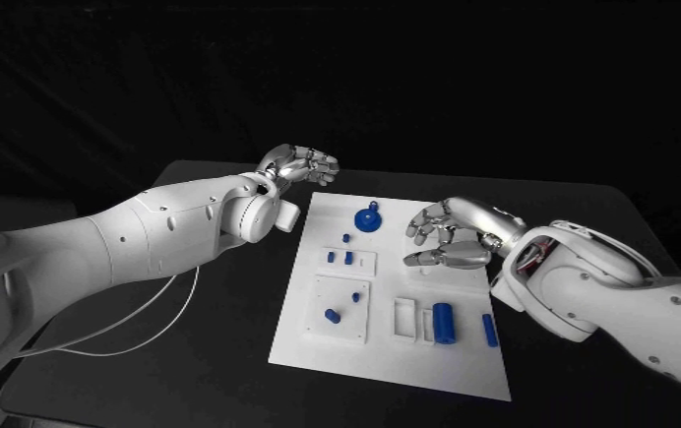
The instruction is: Assemble the parts on the task board
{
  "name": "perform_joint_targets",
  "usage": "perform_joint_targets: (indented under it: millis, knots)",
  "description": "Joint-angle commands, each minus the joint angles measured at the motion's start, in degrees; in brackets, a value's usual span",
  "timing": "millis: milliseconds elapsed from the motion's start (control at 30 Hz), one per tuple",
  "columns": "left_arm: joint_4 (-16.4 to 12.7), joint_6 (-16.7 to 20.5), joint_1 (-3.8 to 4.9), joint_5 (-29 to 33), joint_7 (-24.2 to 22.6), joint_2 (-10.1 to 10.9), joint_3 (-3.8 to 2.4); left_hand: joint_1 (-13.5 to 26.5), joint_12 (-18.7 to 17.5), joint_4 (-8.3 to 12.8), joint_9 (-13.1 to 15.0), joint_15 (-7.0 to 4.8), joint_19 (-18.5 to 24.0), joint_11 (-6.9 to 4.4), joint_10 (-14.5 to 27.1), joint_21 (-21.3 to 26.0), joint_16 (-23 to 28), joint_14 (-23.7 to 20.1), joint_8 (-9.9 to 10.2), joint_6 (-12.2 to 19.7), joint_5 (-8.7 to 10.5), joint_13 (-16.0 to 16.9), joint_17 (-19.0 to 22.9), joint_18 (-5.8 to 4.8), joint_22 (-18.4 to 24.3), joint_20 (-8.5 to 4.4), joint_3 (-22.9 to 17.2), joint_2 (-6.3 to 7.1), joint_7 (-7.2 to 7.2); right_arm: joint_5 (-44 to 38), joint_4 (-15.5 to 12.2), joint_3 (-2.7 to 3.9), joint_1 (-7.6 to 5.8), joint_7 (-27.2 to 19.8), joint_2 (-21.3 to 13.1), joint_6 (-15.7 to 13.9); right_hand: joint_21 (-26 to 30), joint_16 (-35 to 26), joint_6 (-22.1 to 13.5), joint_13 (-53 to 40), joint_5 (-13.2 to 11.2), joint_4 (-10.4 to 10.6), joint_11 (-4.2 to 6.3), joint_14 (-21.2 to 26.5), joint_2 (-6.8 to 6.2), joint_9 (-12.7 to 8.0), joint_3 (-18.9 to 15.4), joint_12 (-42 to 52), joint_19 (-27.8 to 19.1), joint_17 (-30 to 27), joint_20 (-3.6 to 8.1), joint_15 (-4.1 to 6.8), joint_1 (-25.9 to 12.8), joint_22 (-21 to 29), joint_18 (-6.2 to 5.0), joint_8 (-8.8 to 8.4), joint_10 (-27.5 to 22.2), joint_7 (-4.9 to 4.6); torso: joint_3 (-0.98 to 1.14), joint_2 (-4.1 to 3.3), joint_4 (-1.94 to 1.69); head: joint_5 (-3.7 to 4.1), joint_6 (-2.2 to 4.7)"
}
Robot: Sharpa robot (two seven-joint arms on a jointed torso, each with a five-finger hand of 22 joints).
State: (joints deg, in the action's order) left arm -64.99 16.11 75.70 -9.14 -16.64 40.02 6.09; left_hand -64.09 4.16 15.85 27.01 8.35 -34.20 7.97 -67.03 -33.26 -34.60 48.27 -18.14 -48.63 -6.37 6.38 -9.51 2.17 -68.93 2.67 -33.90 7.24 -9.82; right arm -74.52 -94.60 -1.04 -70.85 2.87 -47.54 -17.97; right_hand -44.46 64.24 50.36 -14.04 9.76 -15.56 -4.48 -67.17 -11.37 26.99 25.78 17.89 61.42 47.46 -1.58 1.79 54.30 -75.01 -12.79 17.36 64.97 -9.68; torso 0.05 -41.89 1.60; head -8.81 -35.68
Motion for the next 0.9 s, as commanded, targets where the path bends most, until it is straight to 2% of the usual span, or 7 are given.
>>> perform_joint_targets:
  millis: [33,133,300,467,567,667,900]
  knots:
    - [0.08,-0.89,0.03,0.2,-0.64,-0.04,-0.03,0.1,-0.04,0.0,0.08,0.25,-0.3,0.02,0.5,0.2,0.36,-0.04,-0.33,0.51,0.16,-0.1,-0.07,1.15,-0.11,0.16,0.27,-0.19,0.01,9.39,0.4,-0.06,-0.54,1.28,-1.63,5.65,0.2,0.25,0.83,-3.2,-0.25,-0.56,0.94,0.23,1.34,0.31,-1.26,5.1,-0.31,-0.01,0.04,1.43,0.02,-0.15,-2.21,0.52,2.39,0.63,0.11,0.18,0.17,0.76,0.32]
    - [0.15,-0.97,-0.02,0.21,-0.69,-0.16,-0.03,0.19,-0.04,-0.06,0.08,0.26,-0.32,0.02,0.5,0.22,0.4,-0.03,-0.34,0.51,0.17,-0.11,-0.12,1.14,-0.12,0.16,0.3,-0.21,0.0,12.03,0.72,-0.07,-0.64,3.97,-3.33,9.37,-0.26,0.98,2.03,-11.62,-0.03,-0.87,2.7,-1.08,1.88,1.19,-3.24,16.37,1.28,0.08,0.64,2.49,-0.19,-0.04,-2.21,1.29,0.59,1.72,0.19,0.3,0.27,1.49,0.38]
    - [-0.04,-1.08,-0.18,0.23,-0.8,0.35,-0.01,0.31,-0.04,-0.12,0.08,0.27,-0.33,0.02,0.51,0.24,0.45,-0.02,-0.34,0.52,0.18,-0.12,-0.18,1.14,-0.15,0.17,0.35,-0.24,-0.01,15.27,-0.1,-0.11,-0.63,11.69,-5.75,14.07,-2.31,4.57,2.59,-30.15,0.88,0.81,4.03,-3.96,4.35,2.24,-3.72,39.2,4.81,2.62,2.71,3.91,-2.36,-0.56,-2.21,1.07,-4.72,2.8,0.46,0.57,0.5,4.18,0.34]
    - [-0.18,-1.1,-0.39,0.26,-0.92,0.91,0.01,0.44,-0.04,-0.17,0.07,0.27,-0.35,0.03,0.51,0.26,0.5,0.0,-0.34,0.53,0.19,-0.14,-0.24,1.14,-0.17,0.17,0.42,-0.24,-0.01,17.16,-1.1,-0.18,-0.63,23.53,-7.55,20.38,-4.27,7.95,2.81,-37.69,-0.52,5.03,4.63,-5.96,5.03,3.25,0.14,48.27,8.16,5.94,4.66,4.58,-3.22,-0.77,-2.21,0.95,-3.02,3.36,0.72,0.7,0.8,4.4,-0.03]
    - [-0.24,-1.15,-0.56,0.3,-0.93,1.02,0.01,0.6,-0.03,-0.25,0.07,0.27,-0.37,0.02,0.51,0.29,0.56,0.01,-0.35,0.54,0.2,-0.15,-0.3,1.14,-0.2,0.18,0.48,-0.25,-0.02,17.86,-0.7,-0.24,-0.63,28.17,-7.8,24.57,-4.58,8.08,3.14,-39.39,-2.24,5.22,4.66,-5.79,5.3,3.94,2.61,49.1,8.26,6.89,5.09,4.65,-2.04,-0.81,-2.21,1.1,-3.91,3.42,0.82,0.8,0.91,4.72,-0.24]
    - [-0.7,-1.32,-0.67,0.3,-0.98,1.26,0.02,0.95,-0.02,-0.44,0.06,0.27,-0.41,0.03,0.51,0.35,0.68,0.03,-0.35,0.57,0.17,-0.18,-0.43,1.15,-0.26,0.18,0.59,-0.35,-0.03,18.11,-1.05,-0.47,-0.63,29.38,-7.96,25.15,-4.67,7.91,3.18,-40.21,-6.79,7.84,4.72,-5.87,3.27,4.44,7.25,49.07,8.46,7.54,5.09,4.68,-1.99,-0.65,-2.21,0.98,-3.99,3.44,0.86,0.89,0.97,5.02,-0.51]
    - [-1.6,-1.45,-0.78,0.3,-1.36,1.78,0.03,1.89,-0.04,-0.88,0.02,0.31,-0.39,0.06,0.59,0.5,0.99,-0.01,-0.33,0.67,0.22,-0.25,-0.68,1.14,-0.39,0.2,0.98,-0.19,-0.06,19.47,-2.14,-1.34,-0.62,30.06,-8.0,25.54,-5.47,8.01,3.88,-41.3,-6.95,11.62,4.91,-6.22,1.65,5.5,9.42,49.06,8.95,8.69,5.26,4.87,-5.18,-0.83,-2.21,1.24,-3.43,3.67,0.79,0.88,0.96,5.74,-0.9]
